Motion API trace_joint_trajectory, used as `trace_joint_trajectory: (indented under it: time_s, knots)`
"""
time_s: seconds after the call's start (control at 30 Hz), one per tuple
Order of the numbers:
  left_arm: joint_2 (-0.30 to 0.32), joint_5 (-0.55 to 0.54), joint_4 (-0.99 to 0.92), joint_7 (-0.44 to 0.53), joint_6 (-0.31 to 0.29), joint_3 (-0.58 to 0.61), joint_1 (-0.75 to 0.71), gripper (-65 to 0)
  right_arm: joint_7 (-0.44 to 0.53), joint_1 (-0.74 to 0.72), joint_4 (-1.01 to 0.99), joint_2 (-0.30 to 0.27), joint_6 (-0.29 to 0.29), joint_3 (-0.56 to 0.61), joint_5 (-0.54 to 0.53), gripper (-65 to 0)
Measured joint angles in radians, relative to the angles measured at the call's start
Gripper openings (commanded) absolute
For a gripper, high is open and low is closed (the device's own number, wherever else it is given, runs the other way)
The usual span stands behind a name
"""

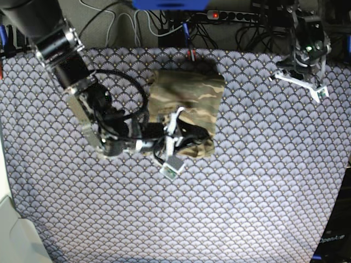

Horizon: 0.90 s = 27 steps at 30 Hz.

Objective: Fold the T-shirt properly
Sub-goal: 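Tuck the loose edge under the bundle with the right gripper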

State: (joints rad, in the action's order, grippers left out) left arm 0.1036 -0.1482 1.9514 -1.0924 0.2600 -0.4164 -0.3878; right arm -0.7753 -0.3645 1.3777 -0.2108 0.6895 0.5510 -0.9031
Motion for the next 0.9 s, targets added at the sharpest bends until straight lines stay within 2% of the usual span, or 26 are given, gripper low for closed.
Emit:
trace_joint_trajectory:
  time_s: [0.13, 0.23, 0.37, 0.63, 0.77, 0.9]
  knots:
    - [0.01, 0.003, 0.0, 0.008, -0.001, -0.005, 0.006, -64.5, -0.066, 0.184, 0.197, 0.027, 0.002, -0.117, 0.007, -63.2]
    - [0.007, 0.002, -0.001, -0.001, 0.002, -0.002, 0.002, -64.5, -0.069, 0.279, 0.203, 0.04, 0.003, -0.111, 0.013, -63.2]
    - [0.005, -0.001, -0.001, 0.002, -0.001, 0.001, 0.006, -64.5, 0.027, 0.303, 0.126, 0.033, 0.002, -0.066, 0.011, -63.2]
    - [0.005, 0.003, -0.001, 0.001, -0.001, -0.005, -0.003, -64.5, 0.22, 0.262, -0.188, 0.033, 0.008, 0.018, -0.001, -63.2]
    - [0.005, 0.002, -0.001, 0.001, -0.001, -0.005, -0.003, -64.5, 0.333, 0.254, -0.286, 0.034, 0.046, 0.028, -0.022, -63.2]
    - [0.004, 0.002, -0.001, 0.001, 0.002, -0.005, -0.023, -64.5, 0.343, 0.246, -0.302, 0.037, 0.057, 0.028, -0.024, -63.2]
